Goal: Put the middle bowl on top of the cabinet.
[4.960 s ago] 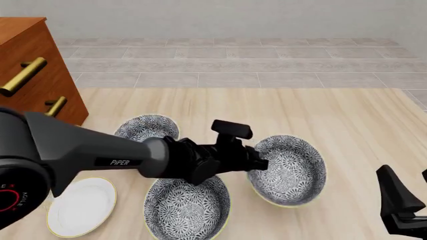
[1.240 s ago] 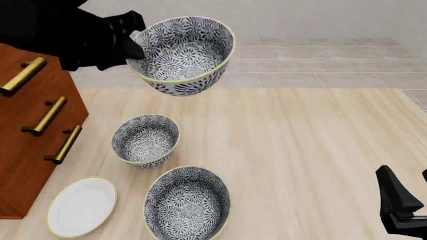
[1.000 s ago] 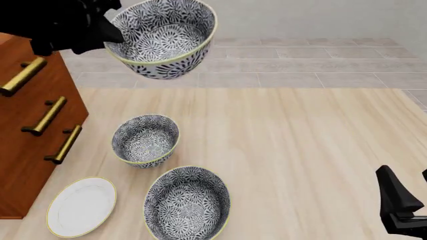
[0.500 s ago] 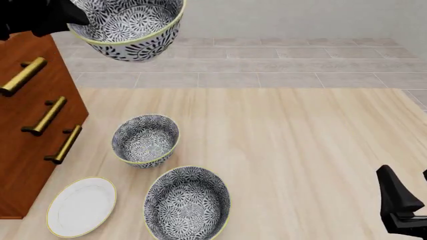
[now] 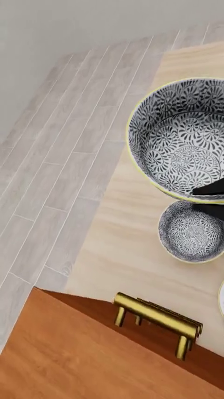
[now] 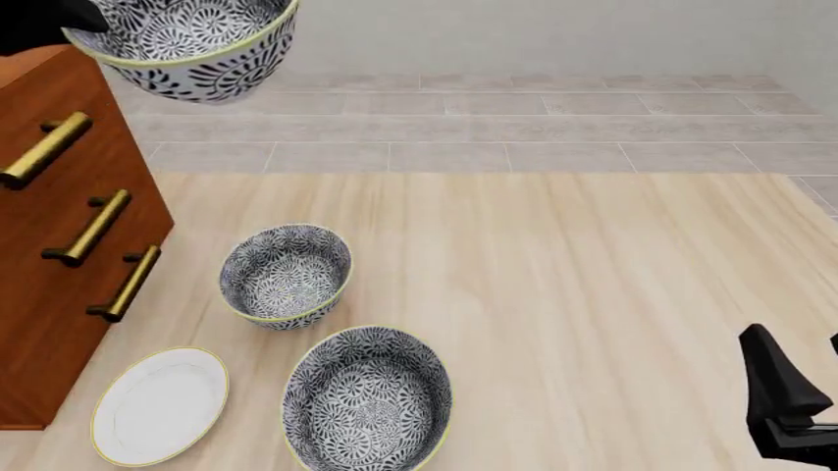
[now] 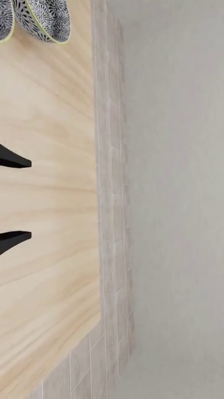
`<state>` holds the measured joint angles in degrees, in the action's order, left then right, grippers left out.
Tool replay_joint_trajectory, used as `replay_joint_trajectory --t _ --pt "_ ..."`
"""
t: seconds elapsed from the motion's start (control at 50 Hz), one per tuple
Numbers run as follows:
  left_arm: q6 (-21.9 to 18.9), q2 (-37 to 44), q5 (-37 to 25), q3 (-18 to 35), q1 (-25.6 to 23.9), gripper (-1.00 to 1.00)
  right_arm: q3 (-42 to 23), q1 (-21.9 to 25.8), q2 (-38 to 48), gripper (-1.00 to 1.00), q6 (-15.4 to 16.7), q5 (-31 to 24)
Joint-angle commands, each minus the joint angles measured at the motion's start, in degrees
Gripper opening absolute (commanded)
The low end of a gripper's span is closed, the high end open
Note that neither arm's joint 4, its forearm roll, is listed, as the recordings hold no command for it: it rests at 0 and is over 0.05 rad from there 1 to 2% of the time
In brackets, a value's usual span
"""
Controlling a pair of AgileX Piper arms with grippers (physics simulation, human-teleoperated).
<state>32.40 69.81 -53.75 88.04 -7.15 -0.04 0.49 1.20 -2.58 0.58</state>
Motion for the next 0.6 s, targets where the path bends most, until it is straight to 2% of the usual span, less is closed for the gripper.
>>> replay_joint_trajectory --t 0.02,0.6 --pt "-0.41 -0.55 -1.09 1.26 3.44 -1.0 0.01 0.13 0.2 1.0 0.12 0.11" --pt "0.5 -0.79 -3.41 3.13 11.45 -1.0 0.02 0.55 1.54 1.0 0.31 1.0"
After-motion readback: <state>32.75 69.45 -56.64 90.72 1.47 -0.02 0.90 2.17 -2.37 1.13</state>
